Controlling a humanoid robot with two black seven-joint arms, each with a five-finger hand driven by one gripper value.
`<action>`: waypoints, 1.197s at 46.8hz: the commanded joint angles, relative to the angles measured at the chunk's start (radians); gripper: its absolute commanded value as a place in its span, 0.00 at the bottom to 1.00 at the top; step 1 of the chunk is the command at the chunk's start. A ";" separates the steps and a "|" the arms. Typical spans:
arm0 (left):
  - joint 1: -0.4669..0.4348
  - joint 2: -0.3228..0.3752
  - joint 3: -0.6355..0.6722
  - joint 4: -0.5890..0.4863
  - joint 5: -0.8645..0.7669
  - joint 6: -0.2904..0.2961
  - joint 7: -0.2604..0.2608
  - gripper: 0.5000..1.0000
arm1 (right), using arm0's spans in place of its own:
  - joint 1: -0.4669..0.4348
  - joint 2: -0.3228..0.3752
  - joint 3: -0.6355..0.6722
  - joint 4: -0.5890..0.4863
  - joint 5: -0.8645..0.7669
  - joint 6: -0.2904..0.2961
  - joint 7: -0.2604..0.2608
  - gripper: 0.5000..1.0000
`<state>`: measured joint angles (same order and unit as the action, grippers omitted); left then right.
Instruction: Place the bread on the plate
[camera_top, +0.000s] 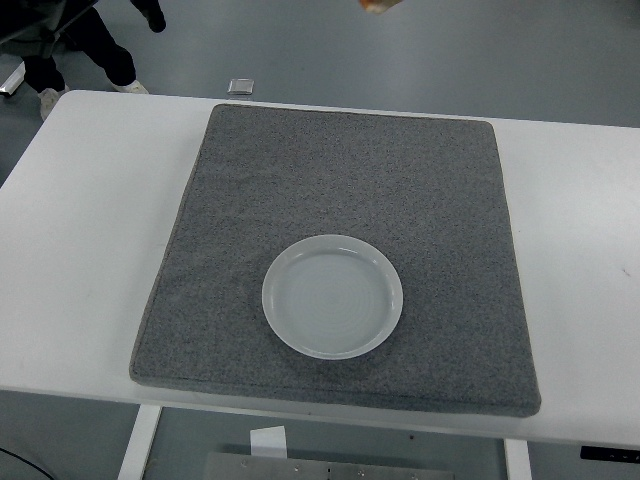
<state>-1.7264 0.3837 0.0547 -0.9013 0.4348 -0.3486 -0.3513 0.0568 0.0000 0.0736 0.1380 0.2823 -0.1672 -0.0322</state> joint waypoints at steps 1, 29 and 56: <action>0.002 0.017 -0.006 -0.071 0.021 0.022 -0.026 0.00 | 0.000 0.000 0.000 0.000 0.000 0.000 0.000 0.90; 0.085 0.066 0.007 -0.235 0.225 0.034 -0.094 0.00 | 0.000 0.000 0.000 0.000 0.000 0.000 0.000 0.90; 0.108 0.070 0.111 -0.361 0.608 0.046 -0.101 0.00 | 0.000 0.000 0.000 0.000 0.000 0.000 0.000 0.90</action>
<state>-1.6248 0.4543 0.1648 -1.2574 1.0080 -0.3098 -0.4533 0.0567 0.0000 0.0737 0.1379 0.2823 -0.1672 -0.0323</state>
